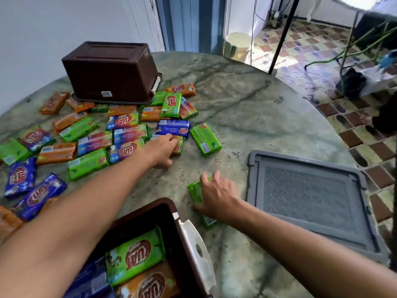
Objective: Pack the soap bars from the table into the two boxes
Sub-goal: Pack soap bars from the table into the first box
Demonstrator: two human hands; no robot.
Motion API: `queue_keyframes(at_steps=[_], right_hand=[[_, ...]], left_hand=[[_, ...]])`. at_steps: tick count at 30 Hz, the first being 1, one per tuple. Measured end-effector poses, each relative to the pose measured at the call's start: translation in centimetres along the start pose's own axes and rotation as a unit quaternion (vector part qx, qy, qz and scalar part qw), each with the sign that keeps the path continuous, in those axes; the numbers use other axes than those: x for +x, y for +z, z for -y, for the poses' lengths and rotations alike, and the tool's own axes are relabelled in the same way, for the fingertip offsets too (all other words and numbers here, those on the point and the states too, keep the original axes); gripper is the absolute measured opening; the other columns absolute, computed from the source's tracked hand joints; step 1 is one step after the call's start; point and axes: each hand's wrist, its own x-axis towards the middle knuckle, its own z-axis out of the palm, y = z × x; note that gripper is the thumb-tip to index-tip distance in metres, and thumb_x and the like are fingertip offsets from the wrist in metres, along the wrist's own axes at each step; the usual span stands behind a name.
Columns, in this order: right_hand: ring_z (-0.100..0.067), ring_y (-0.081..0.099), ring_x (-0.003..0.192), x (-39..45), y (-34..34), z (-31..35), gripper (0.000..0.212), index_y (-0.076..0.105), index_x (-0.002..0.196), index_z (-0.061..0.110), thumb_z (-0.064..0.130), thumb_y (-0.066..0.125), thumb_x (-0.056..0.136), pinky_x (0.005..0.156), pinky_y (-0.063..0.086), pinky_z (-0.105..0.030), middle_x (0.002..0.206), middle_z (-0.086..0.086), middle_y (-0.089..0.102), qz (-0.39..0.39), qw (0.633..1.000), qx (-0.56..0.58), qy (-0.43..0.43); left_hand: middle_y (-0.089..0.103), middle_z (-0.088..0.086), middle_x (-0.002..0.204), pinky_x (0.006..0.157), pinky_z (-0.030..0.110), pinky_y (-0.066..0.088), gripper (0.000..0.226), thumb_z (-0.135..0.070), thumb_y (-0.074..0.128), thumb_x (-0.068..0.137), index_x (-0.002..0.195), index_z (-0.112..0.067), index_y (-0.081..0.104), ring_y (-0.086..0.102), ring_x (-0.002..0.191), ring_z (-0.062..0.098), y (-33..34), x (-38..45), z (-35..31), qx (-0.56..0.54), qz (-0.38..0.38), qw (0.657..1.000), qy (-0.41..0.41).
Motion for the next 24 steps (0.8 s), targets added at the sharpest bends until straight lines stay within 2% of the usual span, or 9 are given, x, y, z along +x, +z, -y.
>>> queue_keyframes(at_steps=[3,6,9,12,15,17,19,24], right_hand=[[-0.031,0.058,0.109,-0.1,0.9,0.0,0.086,0.027,0.141,0.010,0.056,0.063,0.078,0.072,0.040,-0.033,0.124,-0.016,0.048,0.018,1.000,0.012,0.006],[-0.032,0.059,0.104,-0.1,1.6,0.1,0.088,0.021,0.144,0.008,0.049,0.065,0.079,0.068,0.039,-0.033,0.124,-0.016,0.048,0.009,1.000,0.015,0.010],[-0.033,0.060,0.100,-0.2,1.9,-0.1,0.088,0.018,0.146,0.009,0.043,0.065,0.080,0.063,0.037,-0.033,0.121,-0.016,0.049,0.005,1.000,0.024,0.007],[-0.036,0.058,0.105,-0.4,1.7,-0.6,0.088,0.016,0.148,0.013,0.039,0.065,0.080,0.069,0.042,-0.036,0.123,-0.016,0.049,0.018,0.999,0.045,0.009],[-0.037,0.055,0.110,-0.7,0.4,-0.7,0.086,0.014,0.149,0.016,0.035,0.062,0.080,0.080,0.045,-0.039,0.125,-0.017,0.049,0.027,0.996,0.080,0.014],[-0.035,0.054,0.109,-1.1,-1.4,-0.3,0.085,0.016,0.148,0.017,0.032,0.062,0.078,0.075,0.042,-0.037,0.123,-0.016,0.050,0.002,0.995,0.097,0.006],[-0.034,0.052,0.109,-1.4,-3.5,0.6,0.083,0.019,0.147,0.017,0.031,0.062,0.077,0.071,0.038,-0.035,0.122,-0.014,0.050,-0.048,0.993,0.106,-0.012],[-0.032,0.047,0.114,-4.2,-8.6,4.6,0.089,0.024,0.147,0.018,0.035,0.066,0.070,0.083,0.045,-0.038,0.130,-0.009,0.049,-0.180,0.975,0.044,-0.122]], left_hand=[[0.047,0.008,0.120,0.091,0.041,0.048,0.073,-0.039,0.073,0.070,0.130,-0.011,0.043,0.046,0.109,0.025,0.8,0.2,-0.3,0.001,-0.033,0.999,-0.002],[0.047,0.006,0.109,0.084,0.041,0.050,0.061,-0.042,0.074,0.067,0.116,-0.013,0.051,0.044,0.098,0.020,0.5,0.2,-0.2,0.008,-0.024,0.999,0.023],[0.047,0.006,0.115,0.087,0.039,0.049,0.063,-0.039,0.077,0.068,0.118,-0.014,0.049,0.043,0.100,0.019,0.6,-0.2,0.1,0.028,-0.005,0.999,0.042],[0.054,0.004,0.109,0.084,0.035,0.048,0.061,-0.041,0.079,0.066,0.112,-0.015,0.047,0.044,0.090,0.016,0.7,-1.1,0.0,0.049,0.006,0.998,0.038],[0.058,0.005,0.105,0.076,0.029,0.043,0.059,-0.044,0.081,0.063,0.104,-0.016,0.049,0.050,0.090,0.017,-0.4,-3.2,0.0,-0.016,0.015,1.000,0.023],[0.060,0.004,0.103,0.070,0.027,0.040,0.058,-0.041,0.083,0.059,0.103,-0.017,0.053,0.052,0.089,0.016,-2.1,-5.6,0.0,-0.094,-0.007,0.996,0.001],[0.060,0.000,0.104,0.072,0.027,0.045,0.063,-0.037,0.083,0.058,0.112,-0.018,0.058,0.055,0.092,0.016,-4.2,-8.4,0.1,-0.158,-0.045,0.986,-0.022],[0.058,-0.004,0.107,0.075,0.026,0.047,0.075,-0.036,0.083,0.059,0.127,-0.018,0.056,0.054,0.090,0.012,-8.4,-18.3,0.4,-0.188,-0.119,0.974,-0.044]])
